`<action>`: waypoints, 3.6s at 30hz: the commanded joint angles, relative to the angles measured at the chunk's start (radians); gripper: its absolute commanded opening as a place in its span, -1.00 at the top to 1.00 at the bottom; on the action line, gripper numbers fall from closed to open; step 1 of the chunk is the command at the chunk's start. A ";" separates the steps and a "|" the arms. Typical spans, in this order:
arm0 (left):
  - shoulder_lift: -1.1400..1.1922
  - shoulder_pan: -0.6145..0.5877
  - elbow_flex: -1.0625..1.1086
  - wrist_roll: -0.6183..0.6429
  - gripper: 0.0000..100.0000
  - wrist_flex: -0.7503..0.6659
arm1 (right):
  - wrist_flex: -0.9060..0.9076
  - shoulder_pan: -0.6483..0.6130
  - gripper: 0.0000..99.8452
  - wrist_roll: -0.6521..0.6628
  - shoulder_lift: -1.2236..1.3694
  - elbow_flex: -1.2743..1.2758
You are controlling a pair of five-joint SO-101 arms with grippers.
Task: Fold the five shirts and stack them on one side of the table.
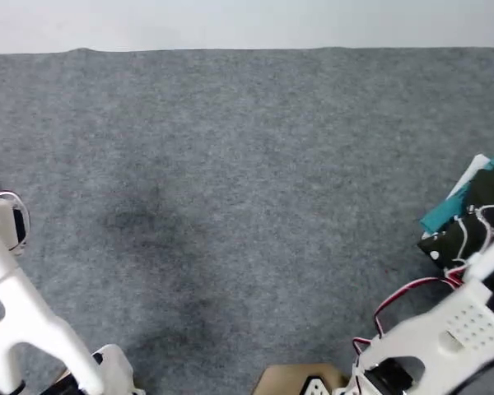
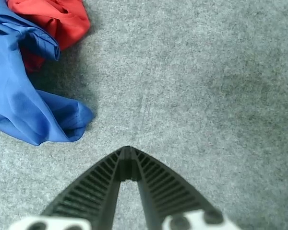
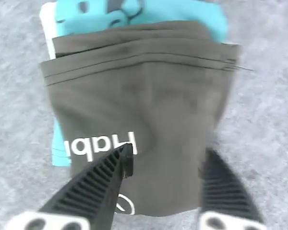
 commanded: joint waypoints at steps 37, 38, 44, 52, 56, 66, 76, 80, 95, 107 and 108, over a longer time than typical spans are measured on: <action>-0.034 0.006 -0.008 -0.011 0.99 0.011 | 0.007 0.081 0.98 0.176 0.214 -0.261; -0.034 0.006 -0.008 -0.011 0.99 0.011 | -0.005 0.090 0.98 0.189 0.228 -0.261; -0.034 0.009 -0.008 -0.011 0.99 0.011 | -0.168 0.125 0.98 0.269 0.383 -0.264; -0.034 0.009 -0.008 -0.011 0.99 0.011 | -0.469 0.122 0.98 0.443 0.578 -0.288; -0.034 0.009 -0.008 -0.011 0.99 0.011 | -0.390 0.117 0.98 0.396 0.572 -0.427; -0.034 0.009 -0.007 -0.009 0.99 0.011 | 0.048 0.056 0.98 0.356 0.562 -0.775; -0.034 0.011 -0.007 -0.009 0.99 0.011 | 0.048 0.179 0.98 0.364 0.539 -0.703; -0.034 0.011 -0.007 -0.009 0.99 0.011 | 0.048 0.197 0.98 0.359 0.456 -0.552; -0.034 0.011 -0.010 -0.009 0.99 0.011 | 0.039 0.205 0.98 0.269 0.050 0.041; -0.034 0.011 -0.008 -0.009 0.99 0.008 | -0.002 0.291 0.98 0.307 0.292 0.037; -0.032 0.014 -0.008 -0.009 0.99 0.006 | 0.010 0.289 0.98 0.307 0.292 0.035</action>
